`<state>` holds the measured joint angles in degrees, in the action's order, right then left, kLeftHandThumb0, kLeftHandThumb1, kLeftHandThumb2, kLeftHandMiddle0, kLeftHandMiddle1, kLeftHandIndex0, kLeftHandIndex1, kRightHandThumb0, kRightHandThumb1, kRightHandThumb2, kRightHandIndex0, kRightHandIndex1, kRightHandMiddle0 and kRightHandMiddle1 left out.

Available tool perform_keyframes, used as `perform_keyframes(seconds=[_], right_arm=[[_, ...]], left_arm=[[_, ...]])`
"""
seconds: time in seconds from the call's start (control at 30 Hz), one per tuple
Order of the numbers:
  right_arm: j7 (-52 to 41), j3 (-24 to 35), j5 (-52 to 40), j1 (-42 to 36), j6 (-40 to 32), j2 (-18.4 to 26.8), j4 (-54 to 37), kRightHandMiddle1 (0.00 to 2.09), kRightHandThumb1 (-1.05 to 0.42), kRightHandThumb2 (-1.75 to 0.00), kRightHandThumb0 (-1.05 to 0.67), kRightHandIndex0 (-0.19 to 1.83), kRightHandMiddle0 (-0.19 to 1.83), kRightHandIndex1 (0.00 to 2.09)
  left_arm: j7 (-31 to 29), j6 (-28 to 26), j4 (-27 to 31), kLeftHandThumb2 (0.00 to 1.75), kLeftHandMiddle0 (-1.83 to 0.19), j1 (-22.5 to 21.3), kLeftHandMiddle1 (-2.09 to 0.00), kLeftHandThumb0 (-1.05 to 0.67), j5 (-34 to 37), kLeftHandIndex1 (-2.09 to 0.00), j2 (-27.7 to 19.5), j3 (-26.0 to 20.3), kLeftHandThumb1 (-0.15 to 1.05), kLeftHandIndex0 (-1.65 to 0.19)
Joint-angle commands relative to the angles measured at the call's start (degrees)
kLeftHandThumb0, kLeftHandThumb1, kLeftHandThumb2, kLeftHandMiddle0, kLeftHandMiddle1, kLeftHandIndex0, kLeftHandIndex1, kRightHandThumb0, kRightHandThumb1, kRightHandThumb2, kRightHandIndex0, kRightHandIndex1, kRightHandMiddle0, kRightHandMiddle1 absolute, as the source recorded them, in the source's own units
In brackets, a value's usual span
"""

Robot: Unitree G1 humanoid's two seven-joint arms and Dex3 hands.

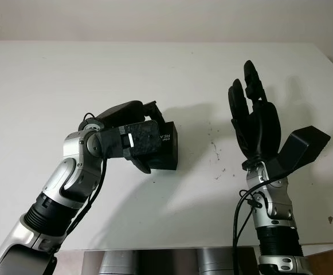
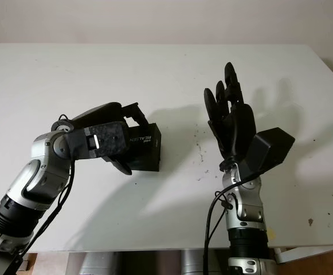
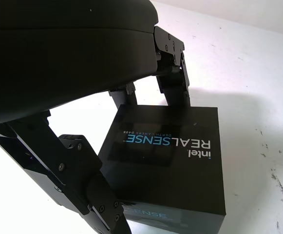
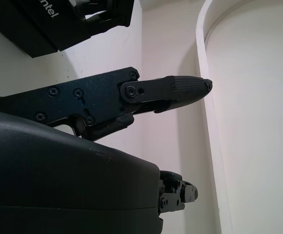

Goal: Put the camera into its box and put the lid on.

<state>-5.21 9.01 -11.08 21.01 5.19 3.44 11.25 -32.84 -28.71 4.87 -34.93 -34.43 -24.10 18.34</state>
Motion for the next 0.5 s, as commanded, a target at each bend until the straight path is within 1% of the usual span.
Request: perform_keyframes(seconds=[0.0,0.03,0.1,0.13,0.23,0.27,0.47], right_arm=[[-0.08,-0.05,0.08,0.41,0.58,-0.06,0.34,0.05,-1.05,-0.23,-0.68,-0.01,0.04,0.05],[-0.04,-0.05,0.09,0.50,0.68,-0.12,0.50,0.06,-1.05,-0.23,-0.68,0.00,0.04,0.06],[0.19,-0.22,0.48,0.68,1.06,-0.23,0.80,0.05,-1.05,-0.23,-0.68,0.00,0.04,0.06],[0.29,-0.29,0.68,0.76,1.22,-0.27,0.94,0.06,-1.05,-0.23,-0.68,0.00,0.05,0.06],[-0.05,-0.34,0.46,1.08,1.70,-0.47,1.51,0.05,-1.05,-0.23,-0.69,0.00,0.04,0.06],[-0.23,-0.33,0.36,1.19,1.85,-0.51,1.74,0.05,-1.05,-0.23,-0.68,-0.01,0.04,0.05],[-0.59,-0.25,0.10,1.55,2.48,-0.67,2.54,0.05,-1.05,-0.24,-0.67,-0.01,0.04,0.05]], left_arm=[[-0.58,-0.45,1.69,0.05,-0.21,-1.85,-1.35,-0.10,0.86,-1.32,0.61,-0.38,1.00,-0.24],[-0.66,-0.68,1.73,0.05,-0.22,-2.00,-1.28,-0.11,1.03,-1.31,0.57,-0.44,1.00,-0.25],[-0.99,-1.39,1.80,0.05,-0.24,-2.45,-1.25,-0.11,1.26,-1.30,0.39,-0.45,1.00,-0.26],[-1.10,-1.67,1.80,0.05,-0.24,-2.61,-1.25,-0.11,1.36,-1.29,0.29,-0.42,1.00,-0.26],[-1.34,-2.11,1.70,0.05,-0.24,-3.07,-1.38,-0.11,1.75,-1.28,-0.01,-0.45,1.00,-0.28],[-1.37,-1.98,1.67,0.05,-0.24,-3.17,-1.39,-0.11,1.82,-1.28,-0.18,-0.38,1.00,-0.29],[-1.26,-0.79,1.20,0.05,-0.27,-3.40,-1.32,-0.10,1.47,-1.26,-0.85,0.48,1.00,-0.29]])
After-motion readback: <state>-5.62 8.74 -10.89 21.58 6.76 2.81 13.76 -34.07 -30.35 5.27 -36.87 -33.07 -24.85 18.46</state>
